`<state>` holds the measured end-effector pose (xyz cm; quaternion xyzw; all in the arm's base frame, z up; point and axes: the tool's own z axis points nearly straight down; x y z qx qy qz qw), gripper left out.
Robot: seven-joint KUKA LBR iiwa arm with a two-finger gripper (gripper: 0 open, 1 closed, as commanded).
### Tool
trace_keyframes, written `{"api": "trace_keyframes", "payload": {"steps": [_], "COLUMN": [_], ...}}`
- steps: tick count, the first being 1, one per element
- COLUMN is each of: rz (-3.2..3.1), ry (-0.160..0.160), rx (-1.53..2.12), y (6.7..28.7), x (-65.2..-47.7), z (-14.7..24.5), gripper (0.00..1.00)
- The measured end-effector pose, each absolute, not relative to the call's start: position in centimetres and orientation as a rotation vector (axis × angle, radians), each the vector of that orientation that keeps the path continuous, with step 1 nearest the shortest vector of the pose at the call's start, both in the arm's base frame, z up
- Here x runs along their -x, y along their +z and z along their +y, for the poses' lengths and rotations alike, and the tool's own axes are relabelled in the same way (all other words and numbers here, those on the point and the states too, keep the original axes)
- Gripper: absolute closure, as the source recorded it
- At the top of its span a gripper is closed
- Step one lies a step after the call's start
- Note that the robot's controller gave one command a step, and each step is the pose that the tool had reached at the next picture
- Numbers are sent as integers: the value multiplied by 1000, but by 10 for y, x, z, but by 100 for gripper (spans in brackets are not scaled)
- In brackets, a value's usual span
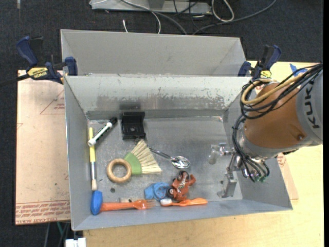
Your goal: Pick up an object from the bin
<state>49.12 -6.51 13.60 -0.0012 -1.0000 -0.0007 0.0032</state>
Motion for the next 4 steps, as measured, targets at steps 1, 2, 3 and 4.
{"api": "trace_keyframes", "payload": {"steps": [1,2,3,4], "rz": [-3141,-3130,-3054,-3084], "ry": [-1,-1,-2,-11], "rx": [0,-313,-734,-597], "y": [139,83,119,103], "x": [-493,-515,-507,-490], "z": [-65,-4,9,43], "gripper": [0,0,0,0]}}
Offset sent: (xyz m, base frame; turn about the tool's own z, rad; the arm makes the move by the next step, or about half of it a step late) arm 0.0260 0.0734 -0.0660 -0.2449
